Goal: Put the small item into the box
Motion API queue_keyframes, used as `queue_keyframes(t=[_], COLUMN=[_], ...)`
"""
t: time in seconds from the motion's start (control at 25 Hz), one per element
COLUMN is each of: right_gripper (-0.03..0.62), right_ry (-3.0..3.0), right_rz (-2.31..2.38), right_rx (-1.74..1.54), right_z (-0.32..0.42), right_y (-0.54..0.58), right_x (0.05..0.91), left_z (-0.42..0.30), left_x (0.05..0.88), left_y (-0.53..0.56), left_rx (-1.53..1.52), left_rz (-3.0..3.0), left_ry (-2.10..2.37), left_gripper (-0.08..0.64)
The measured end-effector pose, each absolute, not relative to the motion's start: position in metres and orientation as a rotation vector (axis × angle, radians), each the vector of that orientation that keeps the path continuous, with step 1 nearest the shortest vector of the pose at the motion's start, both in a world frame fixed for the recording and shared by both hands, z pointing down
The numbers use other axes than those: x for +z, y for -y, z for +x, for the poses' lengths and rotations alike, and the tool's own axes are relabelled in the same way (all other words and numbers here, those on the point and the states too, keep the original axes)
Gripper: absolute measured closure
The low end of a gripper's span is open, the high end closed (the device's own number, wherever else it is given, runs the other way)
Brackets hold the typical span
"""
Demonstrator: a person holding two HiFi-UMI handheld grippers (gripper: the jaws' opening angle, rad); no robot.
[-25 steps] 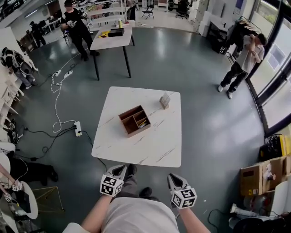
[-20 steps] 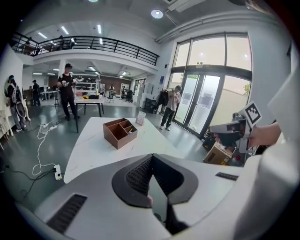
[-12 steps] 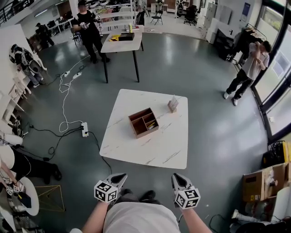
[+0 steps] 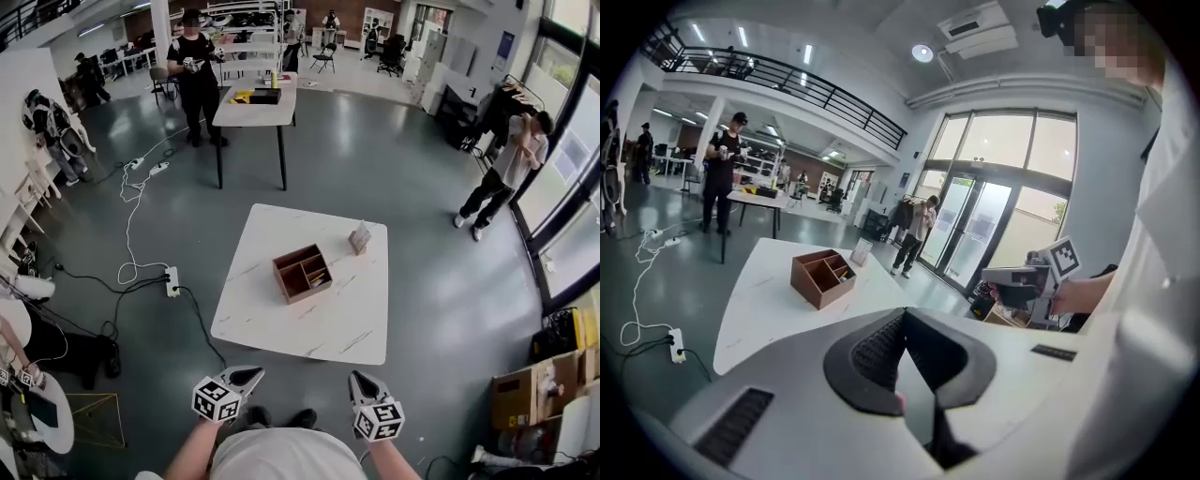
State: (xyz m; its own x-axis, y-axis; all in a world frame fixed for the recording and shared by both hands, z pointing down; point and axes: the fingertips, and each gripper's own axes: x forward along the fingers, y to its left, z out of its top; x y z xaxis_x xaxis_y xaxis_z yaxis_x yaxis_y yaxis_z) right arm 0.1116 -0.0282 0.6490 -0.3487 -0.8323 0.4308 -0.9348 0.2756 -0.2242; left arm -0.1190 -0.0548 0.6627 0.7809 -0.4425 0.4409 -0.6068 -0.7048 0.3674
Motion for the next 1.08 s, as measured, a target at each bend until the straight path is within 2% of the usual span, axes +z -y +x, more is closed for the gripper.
queue_keyframes(t=[1.08], right_gripper=[0.561], right_ry=[2.281], right_rz=[1.712], right_rx=[0.637], right_z=[0.101], right_y=[0.026], right_x=[0.641], left_z=[-0.138], left_x=[0.673], left_y=[0.067], left_rx=[0.416], left_rz=[2.441], left_ry=[0.774], left_gripper=[0.546])
